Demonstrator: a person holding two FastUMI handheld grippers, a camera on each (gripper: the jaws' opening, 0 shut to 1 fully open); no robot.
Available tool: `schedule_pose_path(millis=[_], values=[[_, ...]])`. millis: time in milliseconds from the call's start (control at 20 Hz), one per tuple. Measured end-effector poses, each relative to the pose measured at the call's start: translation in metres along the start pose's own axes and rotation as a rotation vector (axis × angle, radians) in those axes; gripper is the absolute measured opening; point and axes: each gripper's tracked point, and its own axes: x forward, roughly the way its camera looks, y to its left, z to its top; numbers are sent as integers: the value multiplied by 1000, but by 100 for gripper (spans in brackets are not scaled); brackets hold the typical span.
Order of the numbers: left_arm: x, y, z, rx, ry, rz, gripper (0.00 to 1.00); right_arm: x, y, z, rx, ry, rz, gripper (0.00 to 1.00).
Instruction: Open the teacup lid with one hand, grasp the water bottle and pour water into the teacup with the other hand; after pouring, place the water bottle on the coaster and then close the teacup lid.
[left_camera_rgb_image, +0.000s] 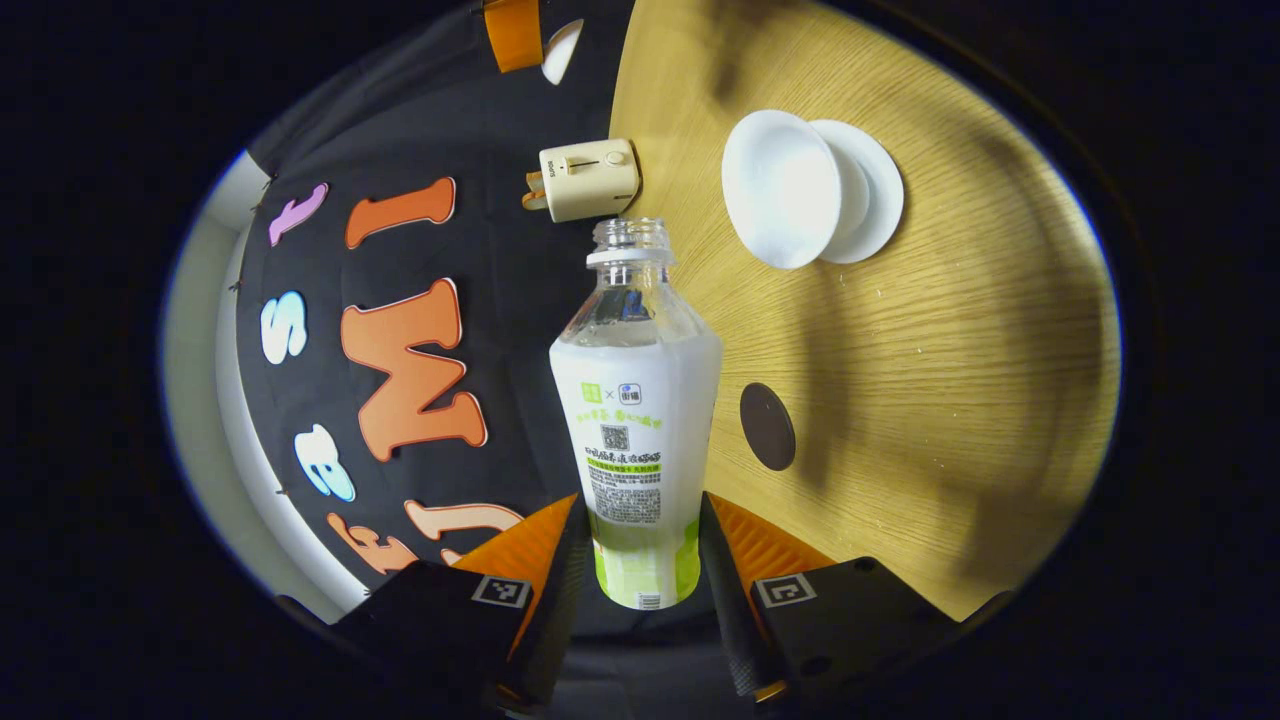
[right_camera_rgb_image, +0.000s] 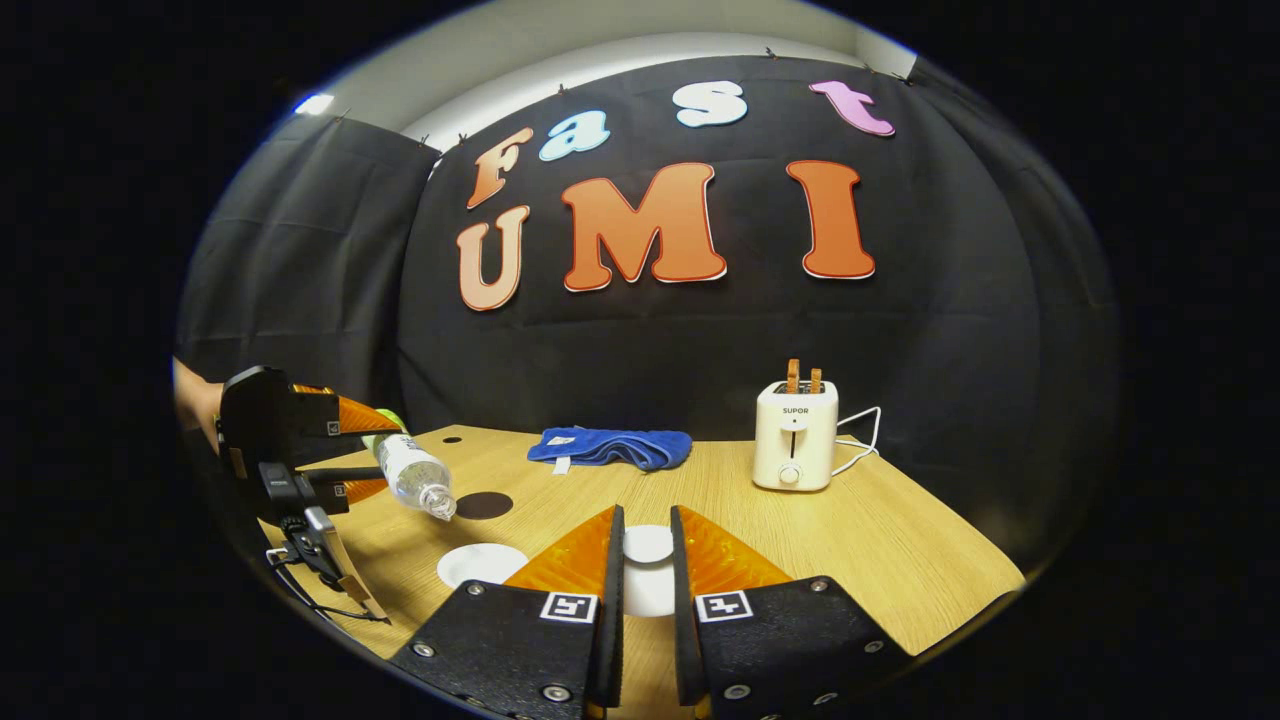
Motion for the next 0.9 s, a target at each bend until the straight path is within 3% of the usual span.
schedule_pose_path(millis=[750,800,900], values=[[0,35,3,140,-21,59,65,-1,-7,-2,21,-2,-5,22],[-1,37,4,146,-25,65,69,-2,-7,-4,20,0,-3,22],[-3,42,4,156,-29,71,65,-2,-8,-4,17,0,-5,22]])
